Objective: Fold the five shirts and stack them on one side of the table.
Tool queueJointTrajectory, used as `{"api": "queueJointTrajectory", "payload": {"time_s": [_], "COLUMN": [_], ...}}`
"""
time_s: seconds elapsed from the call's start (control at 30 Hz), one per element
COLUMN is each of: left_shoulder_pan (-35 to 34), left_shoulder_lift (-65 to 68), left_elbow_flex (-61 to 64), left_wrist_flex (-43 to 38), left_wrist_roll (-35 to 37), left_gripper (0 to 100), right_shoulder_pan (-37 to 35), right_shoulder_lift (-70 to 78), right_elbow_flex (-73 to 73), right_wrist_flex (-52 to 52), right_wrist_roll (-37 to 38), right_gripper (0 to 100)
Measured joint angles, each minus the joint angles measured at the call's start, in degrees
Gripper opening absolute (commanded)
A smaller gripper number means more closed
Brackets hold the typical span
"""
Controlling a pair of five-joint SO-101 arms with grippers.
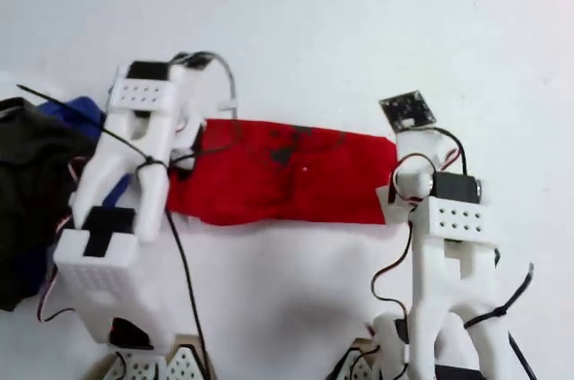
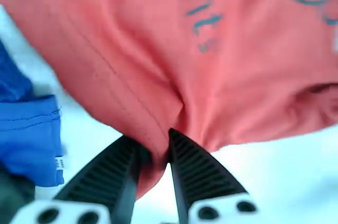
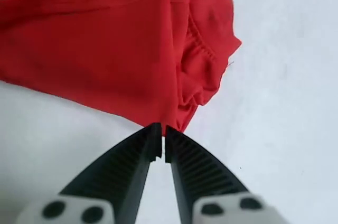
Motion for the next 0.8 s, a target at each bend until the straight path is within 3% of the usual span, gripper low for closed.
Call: {"api": "queueJointTrajectory", "payload": {"time_s": [0.2, 0.5, 0.8], "left_shoulder_pan": [7.4, 15.6, 29.6], "left_shoulder_lift": [0.0, 0.0, 0.0], "left_elbow_flex": [-9.8, -17.4, -21.4], "left_wrist_flex": [5.6, 6.0, 2.4], "left_wrist_roll": [0.5, 0.5, 0.5], "left_gripper": [3, 3, 3], "right_shoulder_pan": [13.0, 34.0, 42.5], "right_shoulder_lift": [0.0, 0.0, 0.0], "right_elbow_flex": [0.0, 2.1, 18.6], "right_wrist_flex": [-0.2, -2.5, -16.4], "right_wrist_roll": [0.5, 9.4, 11.5], "right_gripper": [2.0, 2.0, 2.0]}}
